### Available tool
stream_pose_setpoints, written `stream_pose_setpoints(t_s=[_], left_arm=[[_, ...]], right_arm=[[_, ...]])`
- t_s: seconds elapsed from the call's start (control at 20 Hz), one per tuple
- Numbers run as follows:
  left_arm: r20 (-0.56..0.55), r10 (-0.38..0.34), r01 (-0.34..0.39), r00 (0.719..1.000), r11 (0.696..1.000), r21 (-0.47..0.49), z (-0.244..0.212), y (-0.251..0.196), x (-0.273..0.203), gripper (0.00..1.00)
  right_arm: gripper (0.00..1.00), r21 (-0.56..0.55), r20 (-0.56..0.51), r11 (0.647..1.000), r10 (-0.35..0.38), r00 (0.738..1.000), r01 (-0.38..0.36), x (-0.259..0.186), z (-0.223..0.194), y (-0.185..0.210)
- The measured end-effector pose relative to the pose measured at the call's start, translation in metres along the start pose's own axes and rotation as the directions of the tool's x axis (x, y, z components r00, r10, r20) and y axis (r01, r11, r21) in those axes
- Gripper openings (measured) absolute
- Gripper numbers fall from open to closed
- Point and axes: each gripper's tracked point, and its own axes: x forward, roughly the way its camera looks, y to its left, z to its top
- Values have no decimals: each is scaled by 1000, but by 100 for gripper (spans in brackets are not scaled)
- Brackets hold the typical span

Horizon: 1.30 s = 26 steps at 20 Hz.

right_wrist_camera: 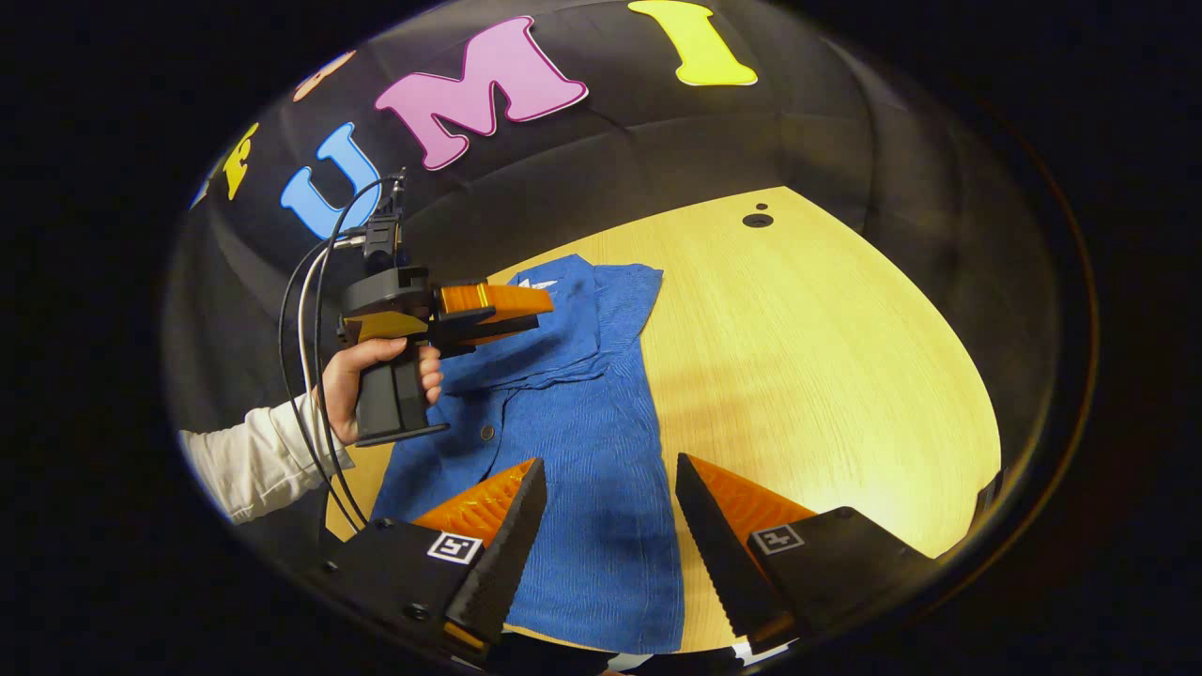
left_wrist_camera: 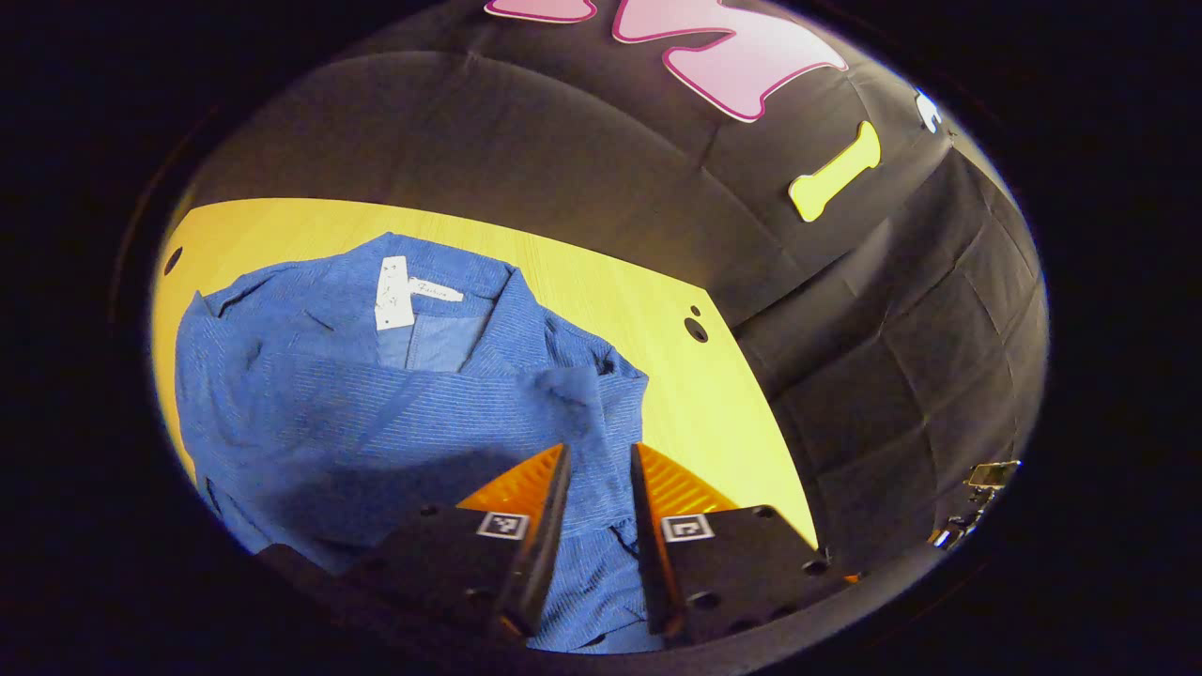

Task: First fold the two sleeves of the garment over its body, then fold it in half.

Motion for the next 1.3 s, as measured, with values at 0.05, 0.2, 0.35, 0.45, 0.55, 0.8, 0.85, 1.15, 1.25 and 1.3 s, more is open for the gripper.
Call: stream_pose_setpoints(t_s=[0.05,0.2,0.35,0.45,0.55,0.8,0.85,1.15,1.25,1.3], left_arm=[[10,-17,17,1000,1000,1,2,-8,-2,57],[-4,56,-56,998,998,22,-9,1,-34,73],[-19,292,-288,956,950,117,-41,53,-97,81],[-39,386,-374,922,911,173,-78,77,-152,85],[-97,487,-459,868,862,217,-130,109,-205,85],[-223,623,-617,750,780,104,-226,167,-297,86],[-246,629,-635,737,770,66,-238,175,-304,86],[-336,682,-701,650,709,81,-283,206,-321,86],[-343,693,-709,634,698,101,-286,209,-322,85],[-351,690,-707,633,700,103,-288,208,-321,85]], right_arm=[[89,1,-13,1000,-5,1000,5,3,-4,-4],[89,0,-57,1000,-12,998,12,6,-18,-8],[89,-6,-103,1000,-28,994,28,6,-39,-11],[89,-3,-140,999,-45,989,45,1,-56,-12],[89,-9,-170,998,-56,984,56,-2,-71,-10],[91,-42,-252,996,-86,964,78,-14,-114,-11],[92,-48,-261,995,-91,961,82,-15,-119,-10],[95,-90,-298,986,-164,940,144,-19,-140,-12],[95,-102,-307,981,-190,932,166,-19,-144,-15],[95,-107,-314,979,-199,928,174,-20,-146,-16]])
